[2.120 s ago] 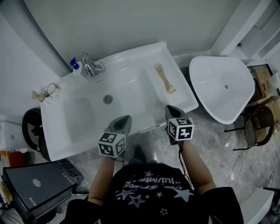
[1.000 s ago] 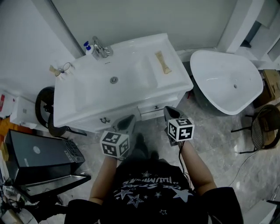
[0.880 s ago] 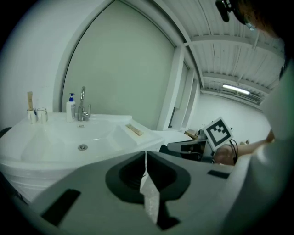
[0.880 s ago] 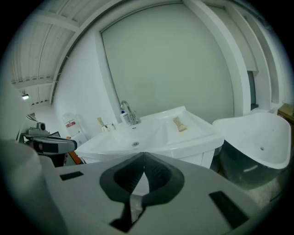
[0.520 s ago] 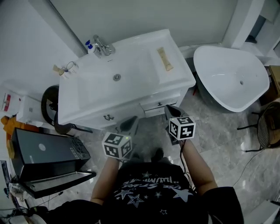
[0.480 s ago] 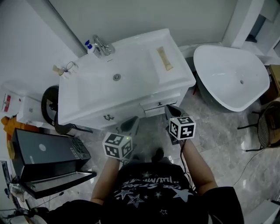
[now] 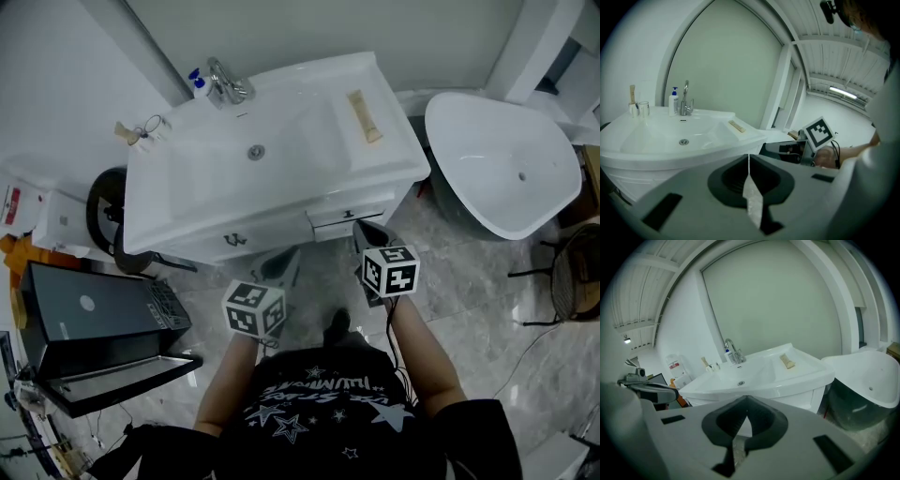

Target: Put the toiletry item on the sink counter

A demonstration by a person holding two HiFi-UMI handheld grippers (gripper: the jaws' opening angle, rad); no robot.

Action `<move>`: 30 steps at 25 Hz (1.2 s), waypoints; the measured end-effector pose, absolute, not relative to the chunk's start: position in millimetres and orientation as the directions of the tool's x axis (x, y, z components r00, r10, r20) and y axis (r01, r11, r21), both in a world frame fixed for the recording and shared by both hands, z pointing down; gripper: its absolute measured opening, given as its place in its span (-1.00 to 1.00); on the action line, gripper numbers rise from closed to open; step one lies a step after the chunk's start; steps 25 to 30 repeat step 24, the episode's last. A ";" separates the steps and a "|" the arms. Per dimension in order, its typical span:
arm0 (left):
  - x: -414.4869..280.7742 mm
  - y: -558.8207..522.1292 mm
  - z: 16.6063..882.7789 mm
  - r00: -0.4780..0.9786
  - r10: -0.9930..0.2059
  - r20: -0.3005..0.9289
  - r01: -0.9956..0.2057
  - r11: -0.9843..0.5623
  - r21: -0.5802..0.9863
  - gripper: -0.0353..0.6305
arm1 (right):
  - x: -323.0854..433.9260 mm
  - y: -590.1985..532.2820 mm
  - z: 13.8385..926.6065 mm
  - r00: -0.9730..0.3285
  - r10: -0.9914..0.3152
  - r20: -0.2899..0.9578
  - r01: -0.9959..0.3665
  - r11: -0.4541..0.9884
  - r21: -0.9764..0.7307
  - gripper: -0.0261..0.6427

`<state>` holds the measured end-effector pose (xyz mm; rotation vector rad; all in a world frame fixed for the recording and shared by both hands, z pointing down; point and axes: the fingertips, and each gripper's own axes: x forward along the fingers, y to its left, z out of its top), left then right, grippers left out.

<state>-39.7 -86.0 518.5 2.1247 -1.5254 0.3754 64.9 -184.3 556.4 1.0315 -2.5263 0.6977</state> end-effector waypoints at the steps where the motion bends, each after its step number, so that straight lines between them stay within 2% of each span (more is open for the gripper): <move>1: -42.0 -83.7 519.4 0.337 -0.804 0.490 -0.939 -0.250 0.236 -0.83 | 62.3 -181.4 555.8 -0.685 -0.559 0.466 -0.719 0.623 -0.309 -0.88; 30: -102.1 5.2 506.9 0.381 -0.818 0.430 -0.917 -0.276 0.288 -0.83 | 5.3 -84.6 534.9 -0.650 -0.579 0.493 -0.737 0.639 -0.221 -0.88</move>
